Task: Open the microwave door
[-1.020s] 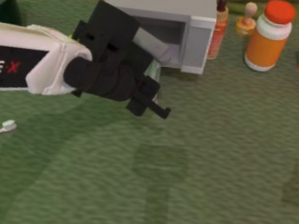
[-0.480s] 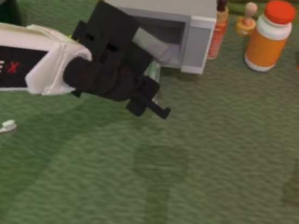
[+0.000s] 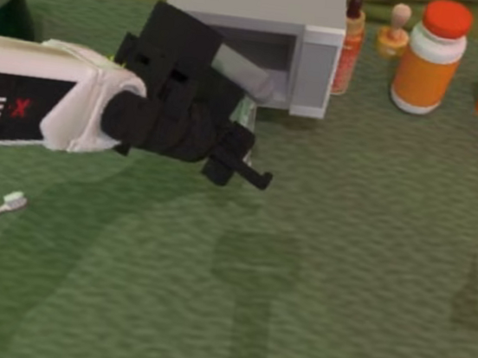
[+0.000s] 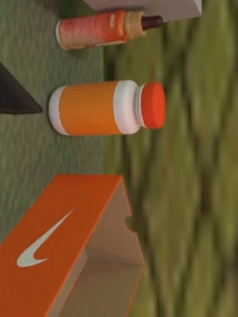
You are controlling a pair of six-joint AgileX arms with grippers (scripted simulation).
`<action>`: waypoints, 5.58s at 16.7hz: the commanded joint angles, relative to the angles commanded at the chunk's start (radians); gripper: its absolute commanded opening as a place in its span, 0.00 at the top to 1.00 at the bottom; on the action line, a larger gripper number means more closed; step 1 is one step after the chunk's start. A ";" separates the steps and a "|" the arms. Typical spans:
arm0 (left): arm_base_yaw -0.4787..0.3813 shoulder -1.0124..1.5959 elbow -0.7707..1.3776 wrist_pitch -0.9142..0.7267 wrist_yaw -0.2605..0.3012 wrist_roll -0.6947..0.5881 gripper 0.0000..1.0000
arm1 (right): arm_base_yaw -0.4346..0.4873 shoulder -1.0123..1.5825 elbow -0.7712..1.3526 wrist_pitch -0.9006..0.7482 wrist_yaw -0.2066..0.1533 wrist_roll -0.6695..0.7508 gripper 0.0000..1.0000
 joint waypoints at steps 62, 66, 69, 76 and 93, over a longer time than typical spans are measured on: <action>0.050 -0.035 -0.040 -0.014 0.096 0.116 1.00 | 0.000 0.000 0.000 0.000 0.000 0.000 0.00; 0.042 -0.034 -0.041 -0.015 0.104 0.111 1.00 | 0.000 0.000 0.000 0.000 0.000 0.000 0.00; 0.053 -0.038 -0.047 -0.020 0.116 0.132 1.00 | 0.000 0.000 0.000 0.000 0.000 0.000 0.00; 0.079 -0.049 -0.055 -0.030 0.148 0.182 1.00 | 0.000 0.000 0.000 0.000 0.000 0.000 0.00; 0.079 -0.049 -0.055 -0.030 0.148 0.182 1.00 | 0.000 0.000 0.000 0.000 0.000 0.000 0.00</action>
